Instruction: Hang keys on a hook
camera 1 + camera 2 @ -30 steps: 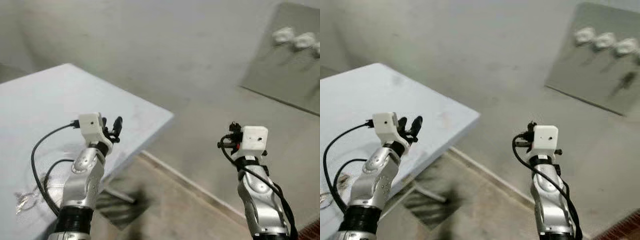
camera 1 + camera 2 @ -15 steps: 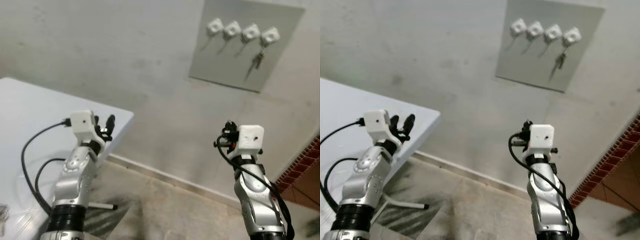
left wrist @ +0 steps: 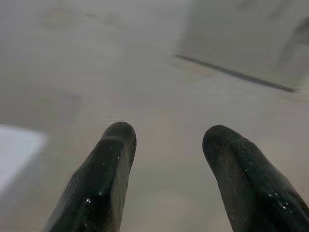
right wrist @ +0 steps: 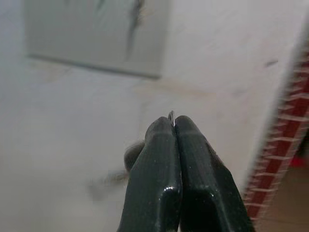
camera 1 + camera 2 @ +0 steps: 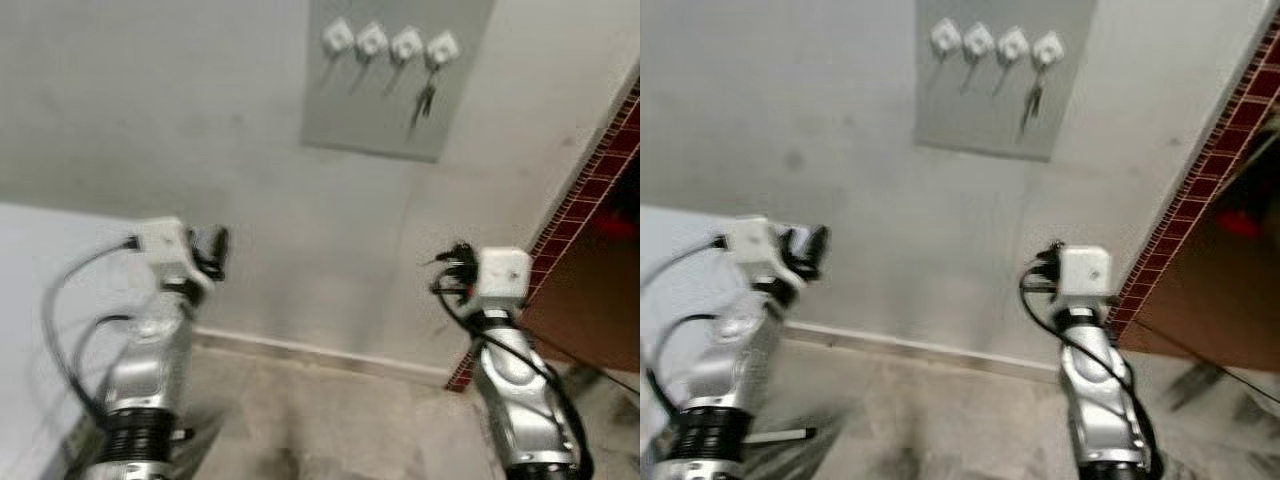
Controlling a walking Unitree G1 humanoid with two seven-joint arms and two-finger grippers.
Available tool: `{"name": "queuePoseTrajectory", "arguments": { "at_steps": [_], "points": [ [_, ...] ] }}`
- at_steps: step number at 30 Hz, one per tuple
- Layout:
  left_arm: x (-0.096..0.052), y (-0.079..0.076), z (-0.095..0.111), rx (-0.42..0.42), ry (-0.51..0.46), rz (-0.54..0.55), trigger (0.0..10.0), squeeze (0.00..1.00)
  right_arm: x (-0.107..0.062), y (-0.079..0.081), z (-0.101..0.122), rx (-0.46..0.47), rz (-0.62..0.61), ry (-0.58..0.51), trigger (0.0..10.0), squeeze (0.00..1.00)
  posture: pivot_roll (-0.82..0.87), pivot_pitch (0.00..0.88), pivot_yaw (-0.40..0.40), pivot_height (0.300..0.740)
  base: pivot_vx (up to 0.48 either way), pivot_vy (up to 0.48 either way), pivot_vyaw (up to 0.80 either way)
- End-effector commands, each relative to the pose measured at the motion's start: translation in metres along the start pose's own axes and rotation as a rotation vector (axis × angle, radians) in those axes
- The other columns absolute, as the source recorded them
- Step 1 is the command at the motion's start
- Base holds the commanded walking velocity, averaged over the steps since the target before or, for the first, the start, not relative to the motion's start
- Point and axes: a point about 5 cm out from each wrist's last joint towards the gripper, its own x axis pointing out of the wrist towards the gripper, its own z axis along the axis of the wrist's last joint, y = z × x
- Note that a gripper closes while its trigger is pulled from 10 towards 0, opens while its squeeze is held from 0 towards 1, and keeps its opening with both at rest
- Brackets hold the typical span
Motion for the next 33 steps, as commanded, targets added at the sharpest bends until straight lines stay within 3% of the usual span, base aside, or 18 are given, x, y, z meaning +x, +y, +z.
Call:
{"name": "queuePoseTrajectory", "arguments": {
  "at_steps": [1, 9, 33],
  "points": [
    [-0.0006, 0.0067, 0.0047, 0.013, -0.012, 0.02, 10.0, 0.0, 0.0012, 0.0042, 0.004, 0.004, 0.013, -0.014, 10.0, 0.0, 0.02, 0.0, -0.028, 0.74, 0.0, 0.0, -0.78],
    [0.0, 0.0051, 0.0043, 0.011, -0.014, 0.021, 10.0, 0.0, 0.0016, 0.0036, 0.0058, 0.005, 0.015, -0.03, 10.0, 0.0, 0.02, 0.0, -0.033, 0.74, 0.0, 0.0, -0.74],
    [0.001, 0.0051, 0.0017, -0.018, -0.005, 0.063, 10.0, 0.0, -0.0013, 0.0028, 0.0086, -0.007, 0.032, -0.04, 10.0, 0.0, 0.01, 0.0, -0.037, 0.74, 0.0, 0.0, 0.0]
  ]
}}
